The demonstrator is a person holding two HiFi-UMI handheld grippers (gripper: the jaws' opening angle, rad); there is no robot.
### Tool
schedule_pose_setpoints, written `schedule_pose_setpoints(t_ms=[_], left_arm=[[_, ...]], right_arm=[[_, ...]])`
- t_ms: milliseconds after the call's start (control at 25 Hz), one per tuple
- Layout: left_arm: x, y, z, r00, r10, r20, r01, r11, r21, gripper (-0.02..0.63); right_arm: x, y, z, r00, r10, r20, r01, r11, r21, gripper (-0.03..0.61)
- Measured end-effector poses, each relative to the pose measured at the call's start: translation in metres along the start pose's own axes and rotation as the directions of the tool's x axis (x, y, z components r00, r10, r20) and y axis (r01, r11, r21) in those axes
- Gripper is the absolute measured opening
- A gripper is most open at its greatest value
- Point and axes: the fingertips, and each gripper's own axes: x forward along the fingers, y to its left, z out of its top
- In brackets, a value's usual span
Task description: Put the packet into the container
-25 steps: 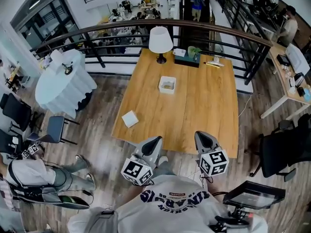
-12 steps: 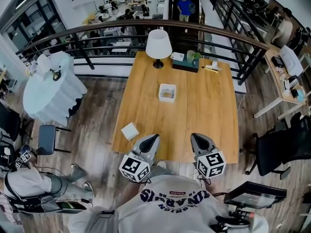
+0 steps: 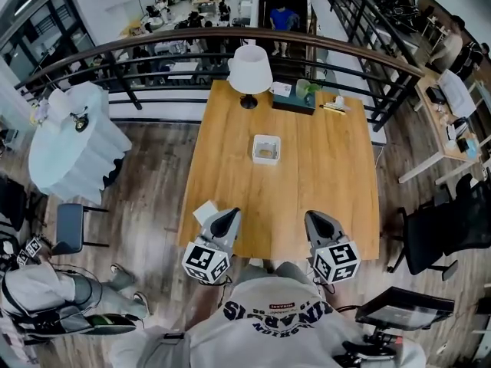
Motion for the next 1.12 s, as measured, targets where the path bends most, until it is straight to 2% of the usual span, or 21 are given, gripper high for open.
schedule_pose_setpoints(t_ms=[280,680,920,1120], left_arm=[[0.008,0.008,0.000,1.000,0.025,-0.014,-0.025,1.000,0.003,0.005],[0.017,-0.004,0.009,0.997,0.063,-0.032,-0.062,0.998,0.024,0.005],[0.026,-0.016,0.001,0.996,0.062,-0.059,-0.061,0.998,0.022,0.003],[0.028,-0.010,-0.010,0.992,0.083,-0.096,-0.080,0.996,0.032,0.005]], right_arm=[[0.019,-0.005,0.008,1.000,0.024,0.019,-0.024,1.000,0.010,0.011],[0.011,-0.014,0.020,0.995,0.064,0.070,-0.065,0.998,0.010,0.010],[0.003,-0.027,0.018,0.995,0.058,0.077,-0.059,0.998,0.022,0.011],[0.003,-0.029,0.008,0.996,0.052,0.073,-0.055,0.998,0.036,0.011]])
